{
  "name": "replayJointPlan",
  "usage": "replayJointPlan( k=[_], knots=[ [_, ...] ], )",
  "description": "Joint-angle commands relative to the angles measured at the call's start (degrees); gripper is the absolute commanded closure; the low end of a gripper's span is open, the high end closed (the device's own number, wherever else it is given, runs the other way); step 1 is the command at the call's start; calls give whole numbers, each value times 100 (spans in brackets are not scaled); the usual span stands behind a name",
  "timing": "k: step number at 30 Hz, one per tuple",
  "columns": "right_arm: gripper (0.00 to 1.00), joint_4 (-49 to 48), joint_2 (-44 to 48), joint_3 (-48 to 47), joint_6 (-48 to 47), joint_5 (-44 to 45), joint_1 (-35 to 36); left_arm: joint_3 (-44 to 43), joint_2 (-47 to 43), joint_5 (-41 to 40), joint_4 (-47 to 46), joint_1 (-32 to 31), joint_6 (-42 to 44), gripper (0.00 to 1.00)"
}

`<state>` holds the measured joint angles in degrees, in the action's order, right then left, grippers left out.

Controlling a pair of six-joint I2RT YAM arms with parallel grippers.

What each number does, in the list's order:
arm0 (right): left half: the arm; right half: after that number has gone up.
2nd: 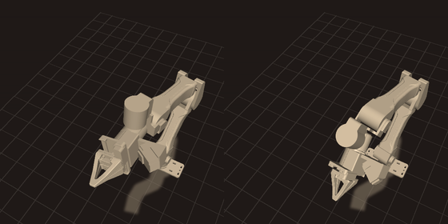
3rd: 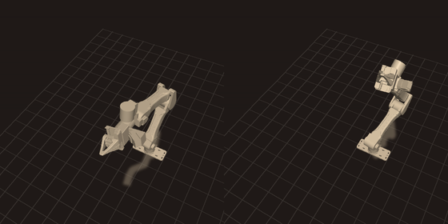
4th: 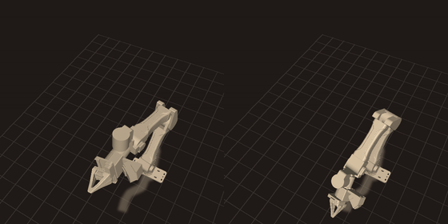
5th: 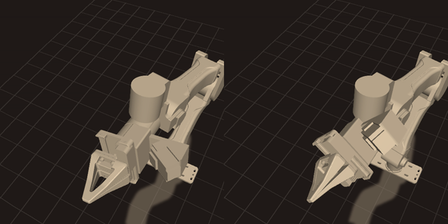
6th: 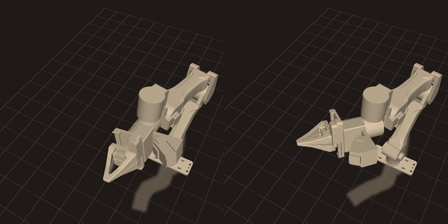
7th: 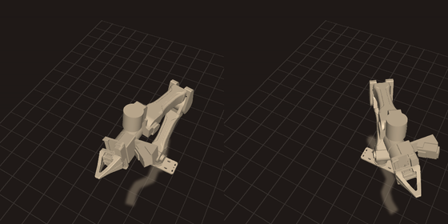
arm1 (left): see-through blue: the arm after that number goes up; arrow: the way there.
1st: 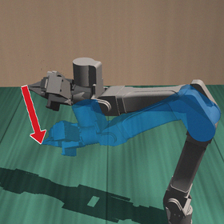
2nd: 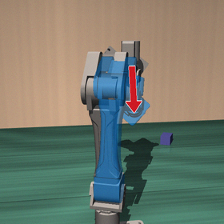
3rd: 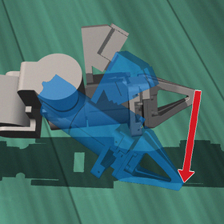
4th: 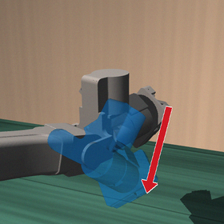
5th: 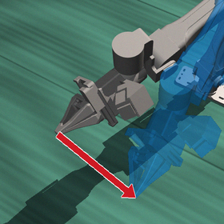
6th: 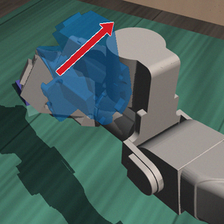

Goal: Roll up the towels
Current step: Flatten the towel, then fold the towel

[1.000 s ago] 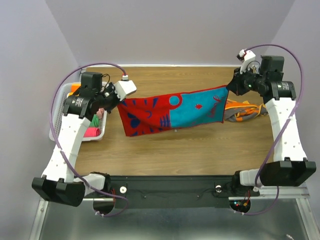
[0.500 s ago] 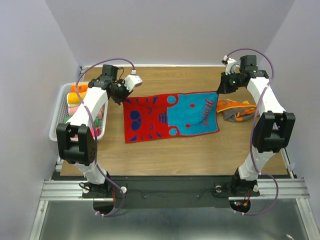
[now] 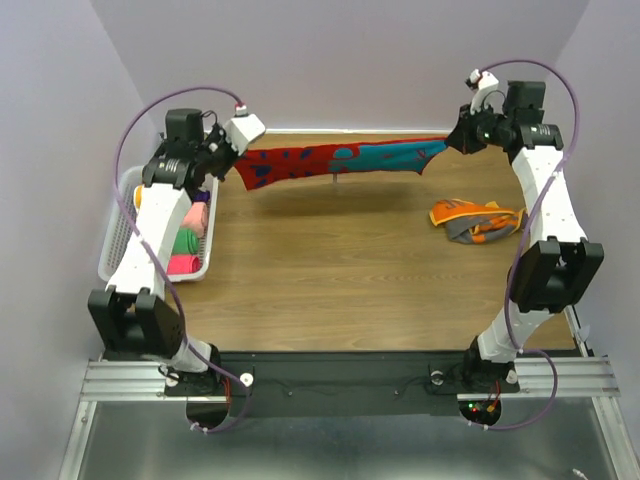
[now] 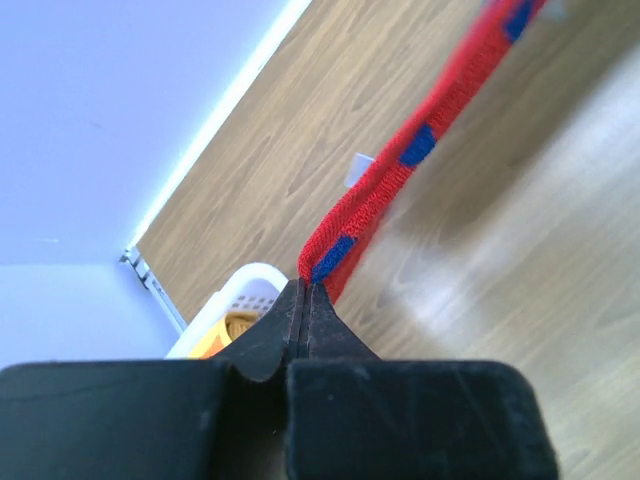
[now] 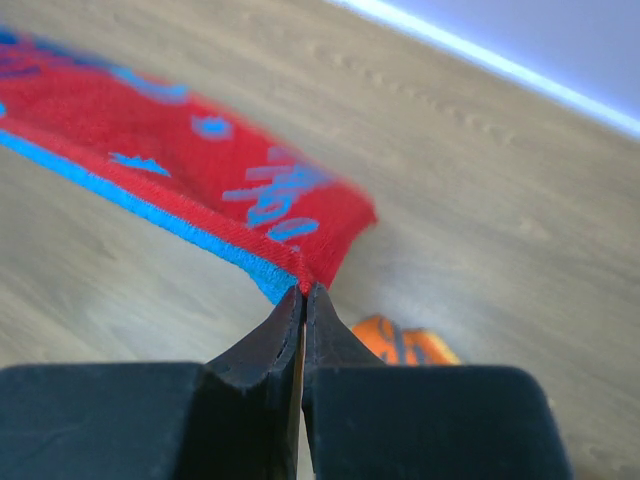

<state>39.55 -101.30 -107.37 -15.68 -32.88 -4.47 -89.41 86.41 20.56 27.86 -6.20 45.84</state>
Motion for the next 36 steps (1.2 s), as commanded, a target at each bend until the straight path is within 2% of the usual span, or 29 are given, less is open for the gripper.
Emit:
replayJointPlan(
  k=[1,9,14,20,23,27,36],
  knots=[
    [99,-26,373,1082,-531,-122,-28,1116,-721,265,-149,-4,635,100],
    [99,-18,821,3140,-1384,193,-28,3523,-1161,397,193,-101,1619,100],
    [99,26,1480,4056,-2042,458,-28,4317,-1836,186,238,-101,1954,100],
    [99,430,2384,4804,-2694,730,-28,4282,-2373,335,1195,-101,2261,100],
    [99,448,2509,4937,-2695,801,-28,4405,-2524,204,1144,-101,2218,100],
    [100,387,1948,4437,-2344,696,-28,4266,-2016,-121,599,-101,1587,100],
    [99,-70,480,3153,-1789,704,-28,3149,-670,-368,-298,-101,830,100]
  ],
)
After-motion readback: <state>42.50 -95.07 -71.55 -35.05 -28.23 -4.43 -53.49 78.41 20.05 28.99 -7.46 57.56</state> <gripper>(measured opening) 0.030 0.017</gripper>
